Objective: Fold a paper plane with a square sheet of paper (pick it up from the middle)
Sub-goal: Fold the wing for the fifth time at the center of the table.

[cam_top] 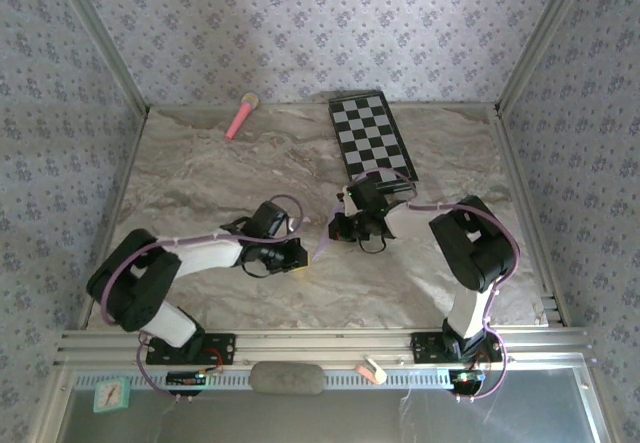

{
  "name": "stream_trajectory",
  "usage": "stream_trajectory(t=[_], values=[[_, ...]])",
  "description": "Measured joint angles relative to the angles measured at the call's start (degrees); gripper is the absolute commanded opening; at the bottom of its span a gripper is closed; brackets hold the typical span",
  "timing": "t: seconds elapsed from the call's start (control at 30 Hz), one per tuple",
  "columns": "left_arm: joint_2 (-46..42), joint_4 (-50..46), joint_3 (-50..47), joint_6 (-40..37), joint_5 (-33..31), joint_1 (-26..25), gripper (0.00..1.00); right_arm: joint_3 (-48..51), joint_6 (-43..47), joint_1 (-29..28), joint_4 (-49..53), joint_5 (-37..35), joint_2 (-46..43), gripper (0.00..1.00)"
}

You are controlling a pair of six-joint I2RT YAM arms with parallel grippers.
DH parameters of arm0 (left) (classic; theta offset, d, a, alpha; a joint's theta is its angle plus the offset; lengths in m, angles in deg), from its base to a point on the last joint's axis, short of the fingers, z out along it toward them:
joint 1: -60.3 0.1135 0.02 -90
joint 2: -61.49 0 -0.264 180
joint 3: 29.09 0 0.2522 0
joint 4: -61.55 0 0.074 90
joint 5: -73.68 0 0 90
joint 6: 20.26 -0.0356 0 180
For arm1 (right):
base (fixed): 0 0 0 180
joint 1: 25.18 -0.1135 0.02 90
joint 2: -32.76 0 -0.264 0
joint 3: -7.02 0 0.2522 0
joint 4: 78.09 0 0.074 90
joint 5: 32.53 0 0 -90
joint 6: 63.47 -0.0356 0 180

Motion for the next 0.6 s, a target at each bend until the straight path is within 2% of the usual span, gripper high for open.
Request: stream_trajectory(t=[0.13, 0.27, 0.6], values=[[-3.69, 0.74, 0.28, -0.11, -1.84, 0.0, 0.11, 0.02, -3.1, -3.91, 0.31, -0.59, -0.44, 0.0], [-1.46, 3.17, 0.63, 0.39, -2.01, 0.0, 0.07, 0.02, -5.46, -6.4, 0.5, -0.57, -0.46, 0.0], [5.07, 9.03, 0.61, 3.41, -0.22, -0.02, 0.05, -0.2, -6.78, -6.73, 0.76, -0.42, -0.46, 0.0]])
